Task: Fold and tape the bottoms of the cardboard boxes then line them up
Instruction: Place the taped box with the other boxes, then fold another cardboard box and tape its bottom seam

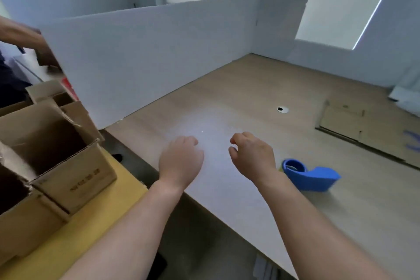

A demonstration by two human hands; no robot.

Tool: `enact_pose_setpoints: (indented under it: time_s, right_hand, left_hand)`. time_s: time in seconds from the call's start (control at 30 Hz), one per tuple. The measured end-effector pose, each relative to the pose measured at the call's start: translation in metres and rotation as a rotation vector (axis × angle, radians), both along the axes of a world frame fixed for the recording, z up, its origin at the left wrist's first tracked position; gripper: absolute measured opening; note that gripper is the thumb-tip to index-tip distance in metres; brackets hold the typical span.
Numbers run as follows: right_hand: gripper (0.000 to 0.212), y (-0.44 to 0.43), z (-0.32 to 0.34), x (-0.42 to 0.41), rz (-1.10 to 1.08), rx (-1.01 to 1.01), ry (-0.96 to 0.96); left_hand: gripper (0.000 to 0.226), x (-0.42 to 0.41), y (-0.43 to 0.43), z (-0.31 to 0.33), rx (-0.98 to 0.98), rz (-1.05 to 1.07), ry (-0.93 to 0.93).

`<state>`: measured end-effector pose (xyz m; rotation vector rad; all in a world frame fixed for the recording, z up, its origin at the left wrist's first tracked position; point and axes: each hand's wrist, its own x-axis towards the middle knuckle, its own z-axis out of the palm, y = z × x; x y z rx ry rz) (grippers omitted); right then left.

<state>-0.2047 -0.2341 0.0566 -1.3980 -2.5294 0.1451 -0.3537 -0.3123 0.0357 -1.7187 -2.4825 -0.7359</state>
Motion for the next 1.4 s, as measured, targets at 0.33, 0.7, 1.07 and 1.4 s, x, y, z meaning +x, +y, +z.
enact_pose_setpoints:
  time_s: [0.33,0.7,1.07,1.4]
  right_hand:
    - [0.030,0.044,-0.016,0.200,-0.262,-0.065,-0.035]
    - [0.030,0.082,-0.040,0.360,-0.460,-0.127,-0.054]
    - [0.032,0.164,-0.068,0.404,-0.653,-0.292,-0.038]
    - [0.065,0.284,-0.118,0.431,-0.822,-0.421,-0.035]
  left_hand:
    - [0.036,0.184,0.093,-0.017,-0.168,-0.206,0.028]
    - [0.040,0.327,0.174,-0.027,-0.271,-0.385,0.039]
    - [0.056,0.360,0.280,-0.042,-0.367,-0.511,0.055]
    - [0.080,0.359,0.417,-0.100,-0.502,-0.535,0.066]
